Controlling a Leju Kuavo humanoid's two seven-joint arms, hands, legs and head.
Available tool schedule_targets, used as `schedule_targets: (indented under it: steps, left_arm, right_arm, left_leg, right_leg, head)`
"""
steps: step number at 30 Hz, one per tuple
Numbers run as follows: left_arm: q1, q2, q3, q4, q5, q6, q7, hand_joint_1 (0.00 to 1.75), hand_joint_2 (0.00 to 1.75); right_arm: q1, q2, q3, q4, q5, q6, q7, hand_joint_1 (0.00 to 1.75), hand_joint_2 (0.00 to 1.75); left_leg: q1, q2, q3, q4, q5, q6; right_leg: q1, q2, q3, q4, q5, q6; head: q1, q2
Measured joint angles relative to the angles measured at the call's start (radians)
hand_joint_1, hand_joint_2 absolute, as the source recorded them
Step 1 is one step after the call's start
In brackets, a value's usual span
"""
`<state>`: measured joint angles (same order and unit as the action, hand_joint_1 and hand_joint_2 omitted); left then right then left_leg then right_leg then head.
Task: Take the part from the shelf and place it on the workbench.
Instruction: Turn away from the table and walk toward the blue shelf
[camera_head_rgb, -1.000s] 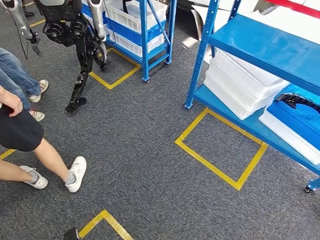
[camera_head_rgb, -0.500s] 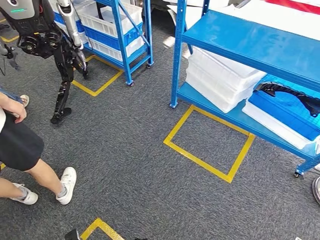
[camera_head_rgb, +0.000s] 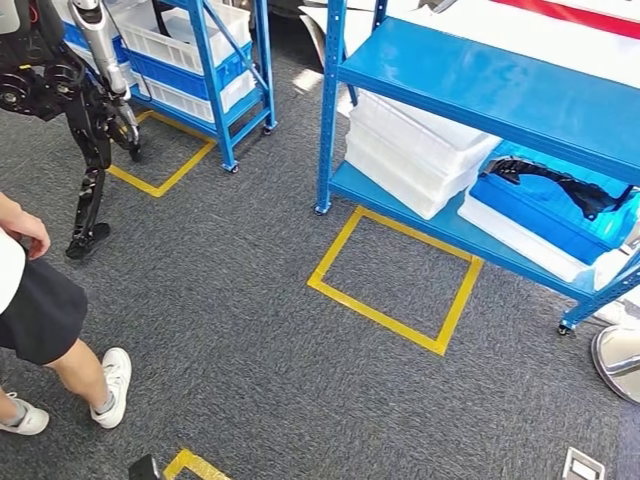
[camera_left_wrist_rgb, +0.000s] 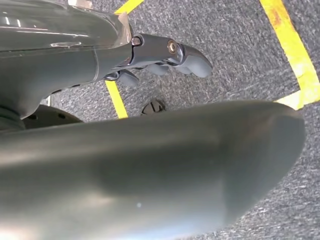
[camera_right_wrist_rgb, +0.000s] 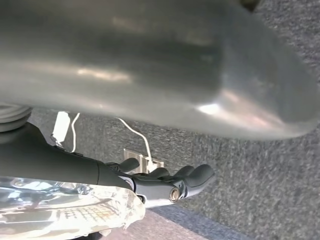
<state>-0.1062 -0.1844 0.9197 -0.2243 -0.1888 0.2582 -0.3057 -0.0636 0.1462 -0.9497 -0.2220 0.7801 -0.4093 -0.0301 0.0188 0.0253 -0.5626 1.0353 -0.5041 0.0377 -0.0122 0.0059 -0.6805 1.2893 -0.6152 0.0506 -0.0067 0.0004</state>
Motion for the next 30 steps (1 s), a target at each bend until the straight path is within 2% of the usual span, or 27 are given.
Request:
schedule_targets:
  steps: [2, 3, 4, 5, 7, 9, 10, 12, 13, 14, 15, 16, 17, 19, 20, 23, 24, 26, 28, 29, 30]
  left_arm:
    - [-0.001, 0.0, 0.0, 0.0, 0.0, -0.002, -0.001, 0.0, 0.0]
    - [-0.001, 0.0, 0.0, 0.0, 0.0, -0.004, -0.004, 0.0, 0.0]
    - [-0.001, 0.0, 0.0, 0.0, 0.0, -0.006, -0.006, 0.0, 0.0]
    - [-0.001, 0.0, 0.0, 0.0, 0.0, -0.009, -0.009, 0.0, 0.0]
    - [-0.001, -0.001, 0.0, 0.0, 0.0, -0.013, -0.012, 0.0, 0.0]
    - [-0.002, -0.001, 0.0, 0.0, 0.0, -0.017, -0.014, 0.0, 0.0]
    - [-0.001, -0.001, 0.0, 0.0, 0.0, -0.02, -0.015, 0.0, 0.0]
    - [0.001, -0.001, 0.0, 0.0, 0.0, -0.029, -0.017, 0.0, 0.0]
    - [0.003, -0.001, 0.0, 0.0, 0.0, -0.034, -0.018, 0.0, 0.0]
    - [0.005, -0.001, 0.0, 0.0, 0.0, -0.039, -0.019, 0.0, 0.0]
    - [0.006, -0.001, 0.0, 0.0, 0.0, -0.043, -0.02, 0.0, 0.0]
    - [0.006, 0.0, 0.0, 0.0, 0.0, -0.047, -0.021, 0.0, 0.0]
    - [0.006, 0.0, 0.0, 0.0, 0.0, -0.051, -0.023, 0.0, 0.0]
    - [0.004, 0.0, 0.0, 0.0, 0.0, -0.058, -0.025, 0.0, 0.0]
    - [0.004, 0.0, 0.0, 0.0, 0.0, -0.059, -0.025, 0.0, 0.0]
    - [0.004, 0.0, 0.0, 0.0, 0.0, -0.06, -0.025, 0.0, 0.0]
    - [0.004, 0.0, 0.0, 0.0, 0.0, -0.06, -0.025, 0.0, 0.0]
    - [0.003, 0.0, 0.0, 0.0, 0.0, -0.061, -0.025, 0.0, 0.0]
    - [0.004, -0.001, 0.0, 0.0, 0.0, -0.062, -0.025, 0.0, 0.0]
    - [0.004, -0.001, 0.0, 0.0, 0.0, -0.062, -0.025, 0.0, 0.0]
    - [0.005, -0.001, 0.0, 0.0, 0.0, -0.062, -0.025, 0.0, 0.0]
  right_arm:
    - [0.001, -0.001, 0.0, 0.0, 0.0, 0.0, 0.0, 0.0, 0.0]
    - [0.0, -0.001, 0.0, 0.0, 0.001, 0.0, 0.0, 0.0, 0.0]
    - [-0.002, -0.002, 0.0, 0.0, 0.001, 0.0, 0.0, 0.0, 0.0]
    - [-0.003, -0.002, 0.0, 0.0, 0.001, 0.001, 0.0, 0.0, 0.0]
    - [-0.003, -0.002, 0.0, 0.0, 0.001, 0.001, 0.0, 0.0, 0.0]
    - [-0.002, -0.002, 0.0, 0.0, 0.002, 0.002, 0.0, 0.0, 0.0]
    - [-0.002, -0.002, 0.0, 0.0, 0.003, 0.002, 0.001, 0.0, 0.0]
    - [-0.003, -0.003, 0.0, 0.0, 0.007, 0.002, 0.004, 0.0, 0.0]
    - [-0.002, -0.003, 0.0, 0.0, 0.01, 0.001, 0.007, 0.0, 0.0]
    - [-0.002, -0.003, 0.0, 0.0, 0.012, 0.001, 0.01, 0.0, 0.0]
    - [-0.001, -0.003, 0.0, 0.0, 0.015, 0.002, 0.013, 0.0, 0.0]
    - [-0.001, -0.002, 0.0, 0.0, 0.017, 0.005, 0.018, 0.0, 0.0]
    - [-0.001, -0.002, 0.0, 0.0, 0.019, 0.01, 0.023, 0.0, 0.0]
    - [-0.002, -0.001, 0.001, 0.002, 0.023, 0.027, 0.033, 0.0, 0.0]
    - [-0.002, 0.0, 0.001, 0.002, 0.024, 0.036, 0.037, 0.0, 0.0]
    - [-0.001, 0.002, 0.001, 0.004, 0.025, 0.057, 0.044, 0.0, 0.0]
    - [-0.001, 0.003, 0.001, 0.005, 0.025, 0.061, 0.045, 0.0, 0.0]
    - [-0.002, 0.004, 0.001, 0.005, 0.025, 0.064, 0.047, 0.0, 0.0]
    - [-0.003, 0.004, 0.001, 0.005, 0.025, 0.065, 0.047, 0.0, 0.0]
    - [-0.002, 0.004, 0.001, 0.005, 0.025, 0.065, 0.047, 0.0, 0.0]
    - [-0.001, 0.004, 0.001, 0.005, 0.025, 0.065, 0.047, 0.0, 0.0]
  left_leg:
    - [0.0, 0.009, 0.007, 0.0, -0.004, -0.004]
    - [-0.002, 0.013, 0.009, 0.0, -0.007, -0.007]
    - [-0.004, 0.017, 0.011, 0.0, -0.008, -0.011]
    - [-0.006, 0.022, 0.012, -0.001, -0.01, -0.016]
    - [-0.007, 0.032, 0.017, -0.007, -0.01, -0.027]
    - [-0.006, 0.026, 0.015, 0.01, -0.029, -0.036]
    - [-0.006, 0.016, 0.001, 0.046, -0.053, -0.039]
    - [-0.004, -0.005, -0.057, 0.175, -0.117, -0.042]
    - [-0.004, -0.01, -0.086, 0.236, -0.138, -0.042]
    - [-0.005, -0.012, -0.105, 0.269, -0.141, -0.042]
    - [-0.005, -0.013, -0.107, 0.264, -0.124, -0.04]
    - [-0.005, -0.014, -0.089, 0.217, -0.088, -0.037]
    - [-0.006, -0.015, -0.062, 0.146, -0.046, -0.033]
    - [-0.008, -0.018, -0.013, 0.029, 0.003, -0.026]
    - [-0.009, -0.02, -0.004, 0.005, 0.007, -0.023]
    - [-0.011, -0.02, 0.0, -0.006, 0.004, -0.015]
    - [-0.009, -0.02, 0.002, -0.009, 0.005, -0.01]
    - [-0.004, -0.017, 0.006, -0.013, 0.006, -0.003]
    - [-0.004, -0.015, 0.008, -0.013, 0.003, 0.0]
    - [-0.003, -0.015, 0.009, -0.013, 0.001, 0.001]
    - [-0.002, -0.014, 0.012, -0.013, -0.002, 0.0]
  right_leg:
    - [0.002, -0.017, 0.066, -0.141, 0.077, -0.006]
    - [0.005, -0.03, 0.097, -0.21, 0.103, -0.011]
    - [0.009, -0.04, 0.116, -0.254, 0.117, -0.018]
    - [0.012, -0.046, 0.124, -0.274, 0.118, -0.023]
    - [0.015, -0.034, 0.122, -0.278, 0.119, -0.034]
    - [0.011, -0.023, 0.127, -0.287, 0.125, -0.048]
    - [0.008, -0.019, 0.129, -0.292, 0.127, -0.054]
    - [0.008, -0.009, 0.13, -0.293, 0.128, -0.062]
    - [0.009, -0.003, 0.131, -0.293, 0.127, -0.064]
    - [0.011, 0.003, 0.132, -0.292, 0.126, -0.065]
    - [0.012, 0.008, 0.134, -0.292, 0.125, -0.065]
    - [0.012, 0.013, 0.137, -0.291, 0.123, -0.065]
    - [0.012, 0.018, 0.14, -0.29, 0.12, -0.063]
    - [0.015, 0.024, 0.14, -0.284, 0.113, -0.056]
    - [0.016, 0.026, 0.139, -0.282, 0.111, -0.051]
    - [0.013, 0.026, 0.138, -0.281, 0.107, -0.035]
    - [0.012, 0.022, 0.133, -0.269, 0.097, -0.029]
    - [0.008, 0.012, 0.095, -0.188, 0.051, -0.015]
    - [0.002, 0.006, 0.024, -0.052, -0.002, -0.006]
    - [0.0, 0.005, -0.003, -0.006, -0.011, -0.002]
    - [-0.002, 0.003, -0.013, 0.005, 0.002, 0.0]
  head:
    - [0.0, 0.0]
    - [0.0, 0.0]
    - [0.0, 0.0]
    - [-0.001, 0.0]
    - [-0.001, 0.0]
    - [-0.002, 0.0]
    - [-0.003, 0.0]
    - [-0.004, 0.0]
    - [-0.004, 0.0]
    - [-0.004, 0.0]
    - [-0.004, 0.0]
    - [-0.004, 0.0]
    - [-0.004, 0.0]
    - [-0.003, 0.0]
    - [-0.003, 0.0]
    - [-0.002, 0.0]
    - [-0.002, 0.0]
    - [-0.001, 0.0]
    - [-0.001, 0.0]
    - [-0.001, 0.0]
    - [-0.001, 0.0]
